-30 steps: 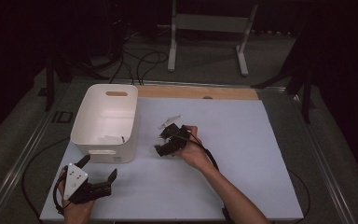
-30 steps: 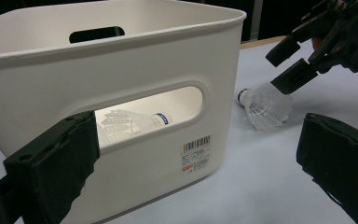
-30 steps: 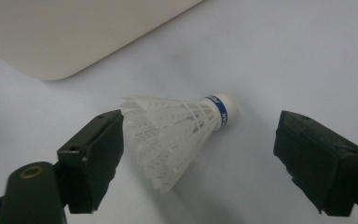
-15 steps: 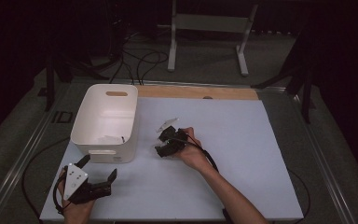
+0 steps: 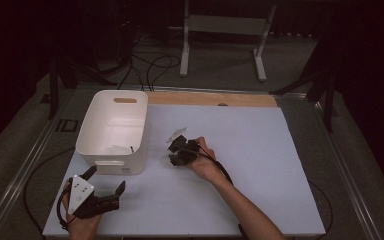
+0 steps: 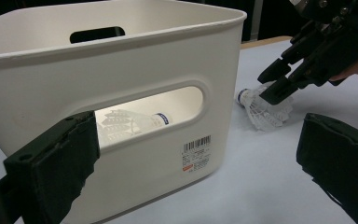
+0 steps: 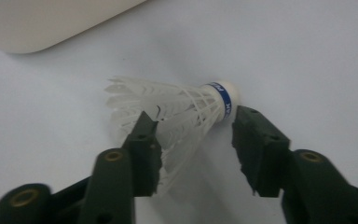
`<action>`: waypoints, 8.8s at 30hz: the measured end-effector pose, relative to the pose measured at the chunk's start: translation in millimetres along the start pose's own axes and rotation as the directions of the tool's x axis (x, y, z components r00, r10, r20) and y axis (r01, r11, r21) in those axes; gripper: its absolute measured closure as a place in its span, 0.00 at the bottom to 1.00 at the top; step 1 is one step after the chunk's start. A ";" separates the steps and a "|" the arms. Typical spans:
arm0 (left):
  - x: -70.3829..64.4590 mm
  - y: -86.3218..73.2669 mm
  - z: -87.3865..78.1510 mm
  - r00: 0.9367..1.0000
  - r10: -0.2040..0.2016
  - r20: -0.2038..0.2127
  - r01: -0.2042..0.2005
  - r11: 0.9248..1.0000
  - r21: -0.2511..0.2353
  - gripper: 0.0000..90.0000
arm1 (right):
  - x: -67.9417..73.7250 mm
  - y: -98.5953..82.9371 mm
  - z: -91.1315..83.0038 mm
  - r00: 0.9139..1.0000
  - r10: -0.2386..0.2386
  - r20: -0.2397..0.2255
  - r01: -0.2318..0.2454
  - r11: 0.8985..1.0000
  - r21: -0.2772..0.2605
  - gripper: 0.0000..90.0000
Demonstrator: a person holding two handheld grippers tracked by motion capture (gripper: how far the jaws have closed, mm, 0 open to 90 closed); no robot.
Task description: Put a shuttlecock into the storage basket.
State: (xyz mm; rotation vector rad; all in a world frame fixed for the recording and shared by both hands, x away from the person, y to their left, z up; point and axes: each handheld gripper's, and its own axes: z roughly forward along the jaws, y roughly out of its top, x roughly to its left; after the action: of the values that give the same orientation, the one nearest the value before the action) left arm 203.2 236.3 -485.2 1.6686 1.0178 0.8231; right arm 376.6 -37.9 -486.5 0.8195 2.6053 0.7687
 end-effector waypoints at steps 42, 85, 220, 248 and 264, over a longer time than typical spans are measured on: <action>-0.3 0.1 0.3 1.000 0.002 0.000 -0.002 1.000 0.001 0.00 | -9.6 5.5 -13.4 0.997 0.075 0.009 -0.074 0.996 -0.044 0.99; -0.6 0.0 0.8 1.000 0.004 0.000 -0.004 1.000 0.000 0.00 | -11.5 5.8 -28.0 0.996 0.085 0.014 -0.083 0.994 -0.076 0.99; -0.7 0.1 0.8 1.000 0.003 -0.002 -0.003 1.000 -0.001 0.00 | -32.6 34.7 -94.1 0.993 0.109 0.044 -0.097 0.972 -0.212 0.99; -0.5 0.1 0.7 1.000 0.005 -0.002 -0.005 1.000 0.002 0.00 | -36.9 46.0 -105.7 0.992 0.114 0.057 -0.098 0.967 -0.234 0.99; -0.6 0.0 0.8 1.000 0.002 -0.002 -0.002 1.000 0.000 0.00 | -39.6 54.2 -112.3 0.992 0.111 0.065 -0.091 0.964 -0.249 0.99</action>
State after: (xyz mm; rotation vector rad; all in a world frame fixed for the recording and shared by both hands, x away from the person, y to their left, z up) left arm 203.6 235.4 -485.5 1.6699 1.0176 0.8265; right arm 383.6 -68.9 -359.6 0.8931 2.3529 1.0420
